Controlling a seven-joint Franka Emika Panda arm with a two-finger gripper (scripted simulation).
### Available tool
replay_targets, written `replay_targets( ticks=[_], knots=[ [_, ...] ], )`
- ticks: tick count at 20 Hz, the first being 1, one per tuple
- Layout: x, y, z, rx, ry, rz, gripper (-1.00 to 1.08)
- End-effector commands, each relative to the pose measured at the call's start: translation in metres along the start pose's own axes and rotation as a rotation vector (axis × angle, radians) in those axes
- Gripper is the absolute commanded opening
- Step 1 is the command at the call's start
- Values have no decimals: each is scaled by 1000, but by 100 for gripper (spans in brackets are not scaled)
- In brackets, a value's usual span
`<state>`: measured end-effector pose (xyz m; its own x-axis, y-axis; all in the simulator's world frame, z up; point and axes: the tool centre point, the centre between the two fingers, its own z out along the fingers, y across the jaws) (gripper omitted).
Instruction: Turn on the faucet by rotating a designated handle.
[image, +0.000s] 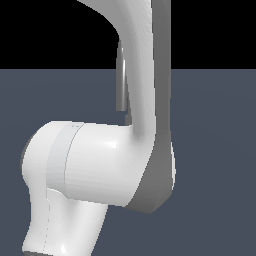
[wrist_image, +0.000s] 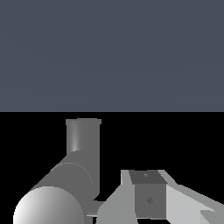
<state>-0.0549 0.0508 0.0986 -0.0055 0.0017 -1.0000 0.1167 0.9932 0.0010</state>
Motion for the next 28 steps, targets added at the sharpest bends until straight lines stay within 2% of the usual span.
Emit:
replay_targets(
  ticks=[1,3,18,19,20,28],
  knots=[
    [-11,4,0,-2,-6,1,-100],
    [-3,0,0,3,5,0,-100],
    [-52,-14,0,-2,-5,1,-100],
    [-52,-14,0,-2,-5,1,-100],
    [-34,-16,-1,2,28,-1,-100],
    [-53,-40,0,0,9,0,-100]
  ],
)
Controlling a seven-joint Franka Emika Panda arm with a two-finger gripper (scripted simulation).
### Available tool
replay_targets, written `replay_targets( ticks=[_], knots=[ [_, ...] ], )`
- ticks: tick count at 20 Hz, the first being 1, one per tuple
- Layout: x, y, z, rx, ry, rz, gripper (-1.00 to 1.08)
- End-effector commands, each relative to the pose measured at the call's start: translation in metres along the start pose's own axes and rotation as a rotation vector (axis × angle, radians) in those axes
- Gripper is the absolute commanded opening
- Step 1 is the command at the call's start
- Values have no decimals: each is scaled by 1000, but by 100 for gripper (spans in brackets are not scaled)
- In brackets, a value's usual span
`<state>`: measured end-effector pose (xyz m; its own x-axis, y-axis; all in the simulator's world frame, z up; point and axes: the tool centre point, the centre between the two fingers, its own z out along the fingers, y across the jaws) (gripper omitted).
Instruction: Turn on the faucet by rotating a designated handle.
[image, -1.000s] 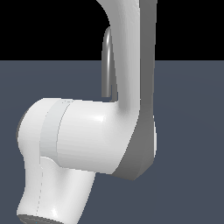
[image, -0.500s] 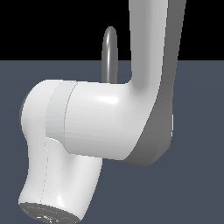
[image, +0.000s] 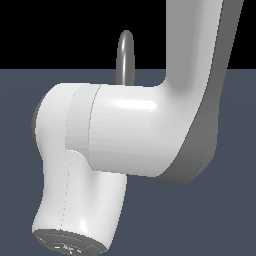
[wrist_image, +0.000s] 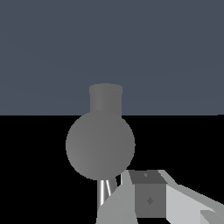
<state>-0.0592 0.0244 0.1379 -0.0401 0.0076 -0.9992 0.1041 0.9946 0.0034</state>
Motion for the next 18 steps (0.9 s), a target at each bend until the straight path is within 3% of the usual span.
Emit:
replay_targets(
  ticks=[1,7,8,18],
  knots=[
    [-17,-16,0,12,-28,-2,-100],
    [-28,-31,0,11,-39,-1,-100],
    [-16,-14,-2,28,-13,17,-100],
    [-11,-47,-1,18,-29,7,-100]
  ],
)
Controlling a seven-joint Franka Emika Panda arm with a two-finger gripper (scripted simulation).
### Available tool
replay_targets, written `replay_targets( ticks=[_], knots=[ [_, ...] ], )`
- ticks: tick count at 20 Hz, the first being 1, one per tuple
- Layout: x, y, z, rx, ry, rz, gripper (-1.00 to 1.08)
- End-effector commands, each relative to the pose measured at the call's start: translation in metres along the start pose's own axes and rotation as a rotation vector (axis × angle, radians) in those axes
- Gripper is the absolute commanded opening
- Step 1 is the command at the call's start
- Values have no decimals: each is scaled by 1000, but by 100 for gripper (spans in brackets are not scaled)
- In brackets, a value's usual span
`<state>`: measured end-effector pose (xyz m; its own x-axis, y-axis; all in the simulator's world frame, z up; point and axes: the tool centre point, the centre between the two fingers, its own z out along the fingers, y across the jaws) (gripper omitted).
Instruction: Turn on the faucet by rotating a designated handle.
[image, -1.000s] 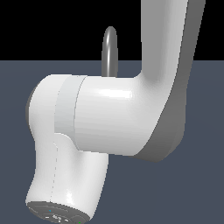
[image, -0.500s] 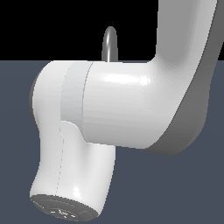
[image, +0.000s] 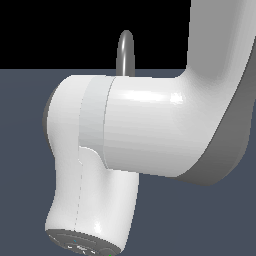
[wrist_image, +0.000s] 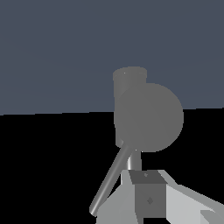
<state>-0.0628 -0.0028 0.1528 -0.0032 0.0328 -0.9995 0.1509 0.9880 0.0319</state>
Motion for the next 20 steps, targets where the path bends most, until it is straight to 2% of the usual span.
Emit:
replay_targets(
  ticks=[1,8,9,10,20],
  knots=[
    [4,-23,2,-30,3,-24,-100],
    [6,-43,4,-36,-7,-29,-100],
    [3,-31,2,62,-11,-9,-100],
    [2,-47,1,92,-12,-2,-100],
    [24,-52,2,34,-10,-14,-100]
  ],
)
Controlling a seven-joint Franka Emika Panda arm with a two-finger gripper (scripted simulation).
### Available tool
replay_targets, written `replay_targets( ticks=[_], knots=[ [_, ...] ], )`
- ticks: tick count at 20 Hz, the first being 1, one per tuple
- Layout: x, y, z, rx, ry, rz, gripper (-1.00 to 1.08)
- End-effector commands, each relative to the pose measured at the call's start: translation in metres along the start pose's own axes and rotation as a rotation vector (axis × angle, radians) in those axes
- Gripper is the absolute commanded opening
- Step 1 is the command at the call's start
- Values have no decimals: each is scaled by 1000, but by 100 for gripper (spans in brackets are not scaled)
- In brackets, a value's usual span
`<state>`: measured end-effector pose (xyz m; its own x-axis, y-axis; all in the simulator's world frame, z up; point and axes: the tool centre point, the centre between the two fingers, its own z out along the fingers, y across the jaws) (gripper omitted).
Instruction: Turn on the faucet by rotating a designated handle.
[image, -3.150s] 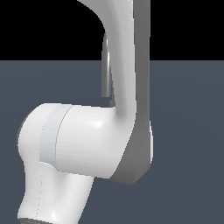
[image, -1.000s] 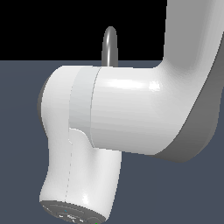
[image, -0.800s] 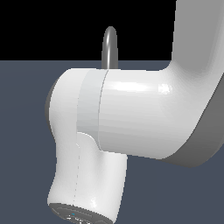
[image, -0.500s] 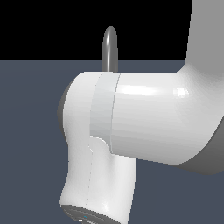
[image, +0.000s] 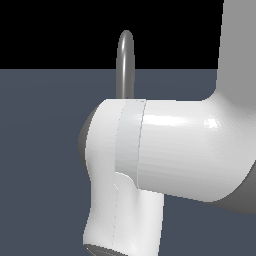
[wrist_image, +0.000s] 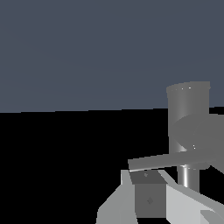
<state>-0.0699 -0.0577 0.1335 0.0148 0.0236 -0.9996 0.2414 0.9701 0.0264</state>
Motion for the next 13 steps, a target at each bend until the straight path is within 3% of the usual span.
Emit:
replay_targets(
  ticks=[1,13],
  knots=[
    [8,4,0,-64,9,-10,-100],
    [32,-2,3,-128,10,-23,-100]
  ],
)
